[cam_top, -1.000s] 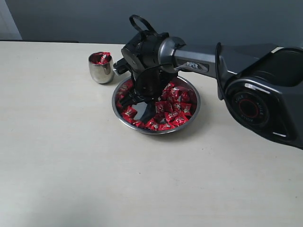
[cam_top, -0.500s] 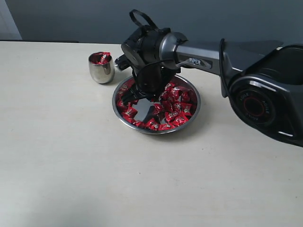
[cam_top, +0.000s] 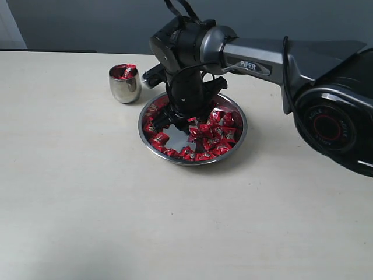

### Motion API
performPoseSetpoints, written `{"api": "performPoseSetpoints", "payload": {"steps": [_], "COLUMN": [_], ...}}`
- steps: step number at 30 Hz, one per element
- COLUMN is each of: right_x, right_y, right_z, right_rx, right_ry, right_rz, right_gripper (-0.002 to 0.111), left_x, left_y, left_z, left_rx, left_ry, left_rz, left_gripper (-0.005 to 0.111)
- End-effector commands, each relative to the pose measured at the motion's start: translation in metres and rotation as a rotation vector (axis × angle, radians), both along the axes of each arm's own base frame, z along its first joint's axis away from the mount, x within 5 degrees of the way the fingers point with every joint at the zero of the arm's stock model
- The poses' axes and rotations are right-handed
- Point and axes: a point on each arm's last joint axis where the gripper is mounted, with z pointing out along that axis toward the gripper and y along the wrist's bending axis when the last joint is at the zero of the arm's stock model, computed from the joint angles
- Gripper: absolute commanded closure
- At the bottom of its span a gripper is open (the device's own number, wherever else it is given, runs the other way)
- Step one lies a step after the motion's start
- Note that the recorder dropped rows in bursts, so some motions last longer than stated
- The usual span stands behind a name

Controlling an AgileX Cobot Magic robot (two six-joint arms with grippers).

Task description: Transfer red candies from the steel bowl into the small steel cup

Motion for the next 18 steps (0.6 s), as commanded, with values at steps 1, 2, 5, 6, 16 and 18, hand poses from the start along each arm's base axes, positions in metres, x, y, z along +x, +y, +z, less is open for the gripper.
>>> {"api": "performPoseSetpoints", "payload": {"steps": [1, 2, 5, 6, 16, 18], "right_x": [0.001, 0.001, 0.001, 0.001, 0.000, 0.001], "right_y": [-0.001, -0.001, 0.000, 0.000, 0.000, 0.000], "right_z": [-0.004, -0.006, -0.014, -0.018, -0.026, -0.026], "right_rx": [-0.008, -0.012, -0.021, -0.023, -0.032, -0.037], "right_ry": [0.005, 0.009, 0.023, 0.033, 0.050, 0.046], "right_rz": [0.009, 0.009, 0.008, 0.006, 0.004, 0.006], "right_gripper": [0.070, 0.073, 0.078, 0.078, 0.093, 0.105], "left_x": [0.000, 0.000, 0.000, 0.000, 0.000, 0.000], "left_y": [0.000, 0.000, 0.000, 0.000, 0.000, 0.000], "left_z": [0.001, 0.001, 0.001, 0.001, 0.001, 0.001], "left_rx": [-0.003, -0.003, -0.003, -0.003, -0.003, -0.003], "left_ry": [-0.012, -0.012, -0.012, -0.012, -0.012, -0.012], "left_rz": [0.000, 0.000, 0.000, 0.000, 0.000, 0.000], "left_gripper": [0.106, 0.106, 0.106, 0.106, 0.106, 0.106]}}
